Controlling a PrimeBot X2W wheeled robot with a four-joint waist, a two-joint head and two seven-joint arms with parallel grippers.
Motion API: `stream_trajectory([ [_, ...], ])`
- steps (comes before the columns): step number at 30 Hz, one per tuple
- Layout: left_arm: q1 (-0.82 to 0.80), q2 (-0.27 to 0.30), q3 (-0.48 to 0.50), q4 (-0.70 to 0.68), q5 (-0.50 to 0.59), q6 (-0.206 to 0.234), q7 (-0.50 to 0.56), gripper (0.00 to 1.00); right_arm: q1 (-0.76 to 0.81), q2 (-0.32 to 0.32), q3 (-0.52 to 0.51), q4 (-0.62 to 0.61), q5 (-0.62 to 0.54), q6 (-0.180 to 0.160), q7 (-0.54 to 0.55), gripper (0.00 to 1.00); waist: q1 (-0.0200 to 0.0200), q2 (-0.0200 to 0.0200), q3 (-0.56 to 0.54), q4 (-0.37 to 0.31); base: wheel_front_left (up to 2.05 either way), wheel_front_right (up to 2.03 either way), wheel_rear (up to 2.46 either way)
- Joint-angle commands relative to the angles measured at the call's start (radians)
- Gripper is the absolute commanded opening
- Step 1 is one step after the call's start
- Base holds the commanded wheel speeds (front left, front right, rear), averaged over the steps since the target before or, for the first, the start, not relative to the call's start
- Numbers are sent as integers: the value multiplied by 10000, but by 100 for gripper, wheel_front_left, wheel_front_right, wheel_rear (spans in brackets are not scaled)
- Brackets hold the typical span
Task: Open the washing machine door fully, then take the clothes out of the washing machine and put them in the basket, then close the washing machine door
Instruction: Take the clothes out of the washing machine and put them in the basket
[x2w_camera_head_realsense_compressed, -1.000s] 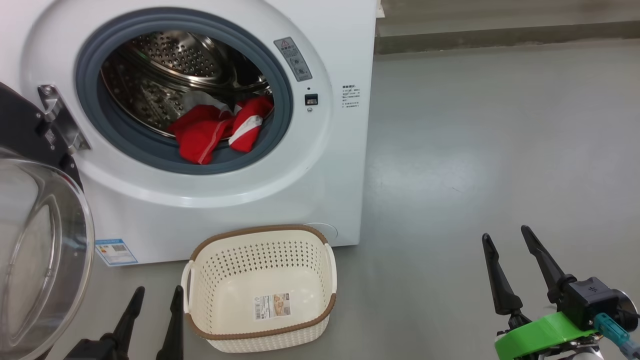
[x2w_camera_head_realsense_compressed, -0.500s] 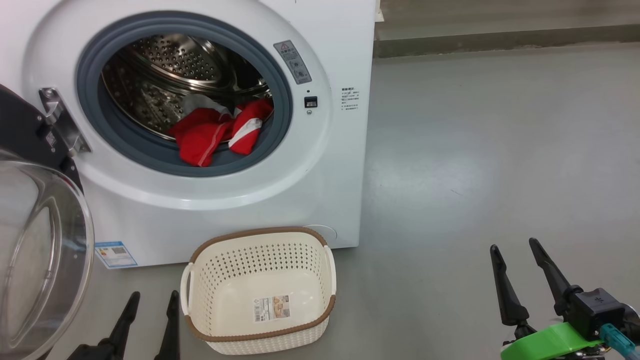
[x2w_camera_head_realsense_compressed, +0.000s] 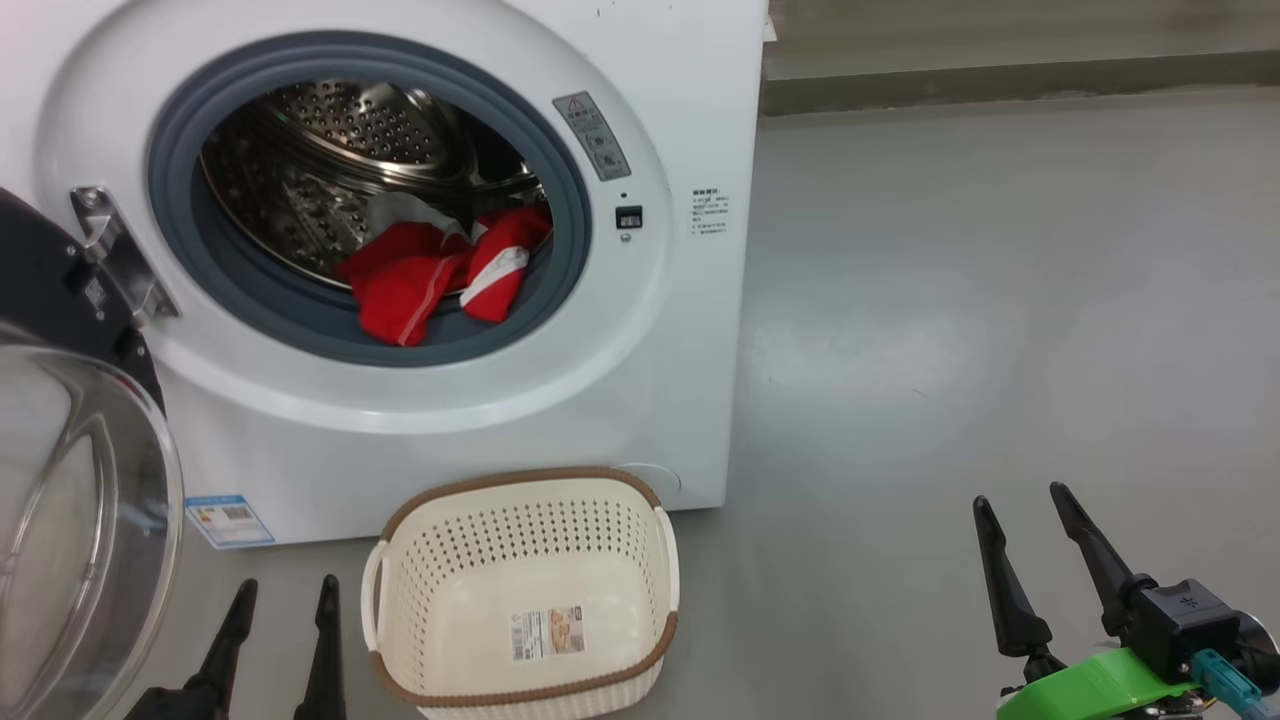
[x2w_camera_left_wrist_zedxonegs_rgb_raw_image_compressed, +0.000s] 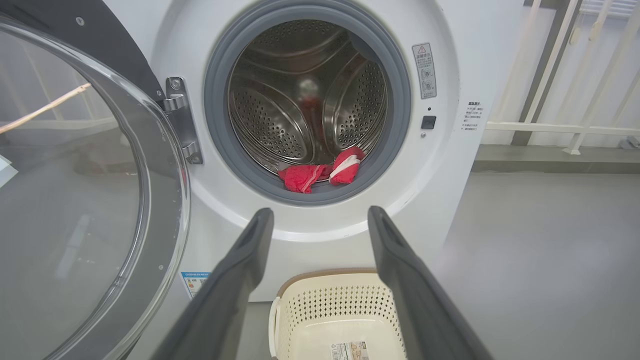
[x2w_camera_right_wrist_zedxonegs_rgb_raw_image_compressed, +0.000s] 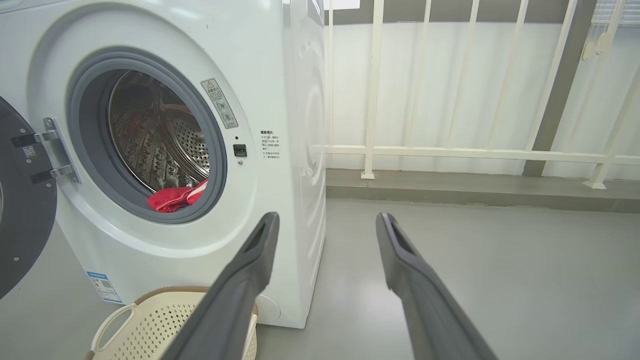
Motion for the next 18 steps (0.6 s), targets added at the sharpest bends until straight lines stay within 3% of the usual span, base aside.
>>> stream_trajectory([
  [1,-189,267,339,-328,94,50,-56,100,-350,-98,297,-202,-15,62,-64,100,0,0,12,24,185,-185,0],
  [9,-121,210,461,-892,-160,-174,-101,100,-479,-98,265,-154,-79,62,-65,100,0,0,106,111,165,-165,0],
  [18,-81,92,428,-900,-282,-29,51,100,-569,-98,384,-154,-63,62,-65,100,0,0,245,102,55,-55,0],
])
